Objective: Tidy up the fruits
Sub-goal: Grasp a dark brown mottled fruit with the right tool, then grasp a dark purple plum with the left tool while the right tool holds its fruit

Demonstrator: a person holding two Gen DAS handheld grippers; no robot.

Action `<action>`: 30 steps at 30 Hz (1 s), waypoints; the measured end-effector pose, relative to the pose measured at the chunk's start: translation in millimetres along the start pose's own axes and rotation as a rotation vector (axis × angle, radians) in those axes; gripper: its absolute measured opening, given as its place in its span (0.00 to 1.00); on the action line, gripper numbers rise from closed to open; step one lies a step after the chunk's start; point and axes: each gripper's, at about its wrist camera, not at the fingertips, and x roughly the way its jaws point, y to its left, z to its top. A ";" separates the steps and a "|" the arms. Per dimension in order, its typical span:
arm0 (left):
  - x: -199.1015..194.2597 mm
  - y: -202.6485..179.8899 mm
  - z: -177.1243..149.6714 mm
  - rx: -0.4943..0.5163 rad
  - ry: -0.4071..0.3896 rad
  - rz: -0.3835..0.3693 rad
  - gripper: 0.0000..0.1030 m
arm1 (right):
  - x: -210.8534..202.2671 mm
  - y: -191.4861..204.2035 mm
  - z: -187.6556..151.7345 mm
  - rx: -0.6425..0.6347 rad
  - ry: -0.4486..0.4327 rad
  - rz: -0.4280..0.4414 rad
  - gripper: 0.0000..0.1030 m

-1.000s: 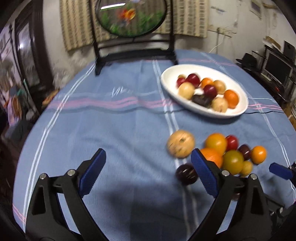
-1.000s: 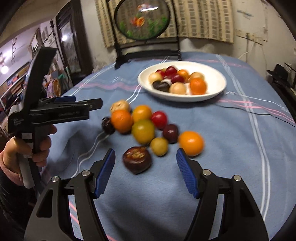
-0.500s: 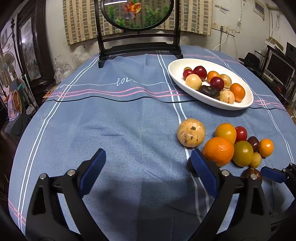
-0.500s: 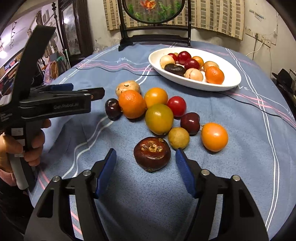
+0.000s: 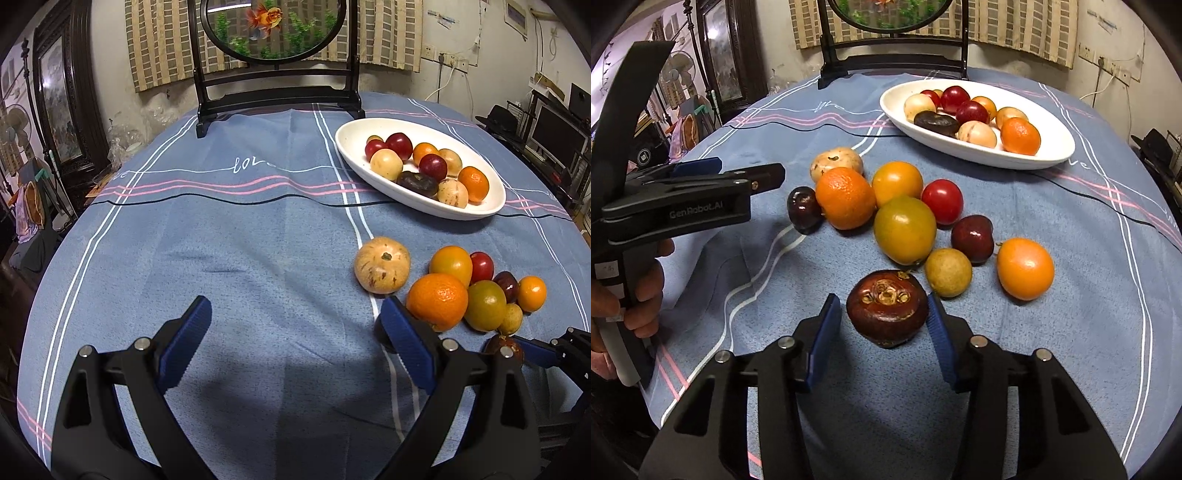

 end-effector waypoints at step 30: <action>5.3 -34.7 -13.3 0.306 0.023 -0.194 0.71 | -35.0 -23.6 -18.6 0.094 -0.152 0.102 0.42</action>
